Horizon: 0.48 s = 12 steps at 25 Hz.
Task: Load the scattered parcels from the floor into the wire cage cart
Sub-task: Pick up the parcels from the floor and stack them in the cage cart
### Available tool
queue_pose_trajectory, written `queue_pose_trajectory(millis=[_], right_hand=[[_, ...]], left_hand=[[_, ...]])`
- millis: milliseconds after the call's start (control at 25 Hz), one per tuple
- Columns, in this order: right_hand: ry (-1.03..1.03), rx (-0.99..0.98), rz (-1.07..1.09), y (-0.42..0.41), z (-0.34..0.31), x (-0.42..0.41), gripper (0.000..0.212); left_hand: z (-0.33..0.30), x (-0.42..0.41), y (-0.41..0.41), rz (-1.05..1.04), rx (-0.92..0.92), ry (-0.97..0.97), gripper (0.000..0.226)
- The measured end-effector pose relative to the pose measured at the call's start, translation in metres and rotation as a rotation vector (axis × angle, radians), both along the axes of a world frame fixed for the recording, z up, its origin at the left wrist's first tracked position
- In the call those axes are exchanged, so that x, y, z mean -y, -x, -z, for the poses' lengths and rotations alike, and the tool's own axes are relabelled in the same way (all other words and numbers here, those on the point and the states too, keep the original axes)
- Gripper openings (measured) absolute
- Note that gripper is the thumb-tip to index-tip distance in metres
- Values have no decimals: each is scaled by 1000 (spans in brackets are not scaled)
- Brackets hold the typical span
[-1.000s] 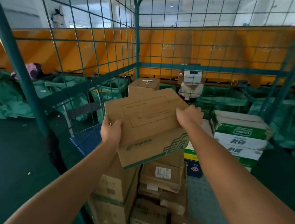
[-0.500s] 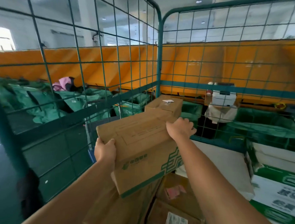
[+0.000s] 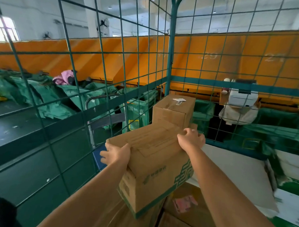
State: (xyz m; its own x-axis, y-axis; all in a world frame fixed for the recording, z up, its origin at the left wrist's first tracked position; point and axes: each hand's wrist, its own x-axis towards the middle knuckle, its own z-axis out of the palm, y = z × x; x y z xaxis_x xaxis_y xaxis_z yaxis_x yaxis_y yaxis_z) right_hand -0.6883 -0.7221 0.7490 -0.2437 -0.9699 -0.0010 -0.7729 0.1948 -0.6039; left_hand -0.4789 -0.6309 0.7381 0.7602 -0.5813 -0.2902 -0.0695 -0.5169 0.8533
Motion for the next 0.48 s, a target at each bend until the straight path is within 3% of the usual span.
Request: queue_pose_trajectory(millis=[80,240,400,480], right_hand=[[-4,-23,130,-3,2,3,64],[-110,476,473,-25,1,-13,87],[-133,715,326,-53,5,-21,54],[-178,742,193,-58,4,-37,55]], left_hand=[[-1,12,-4,7,42,15,89],[4,18,-1,30,-21,128,91],[2,26,4,-8,-12,75,87],[-3,29,8,-4,-23,33,82]])
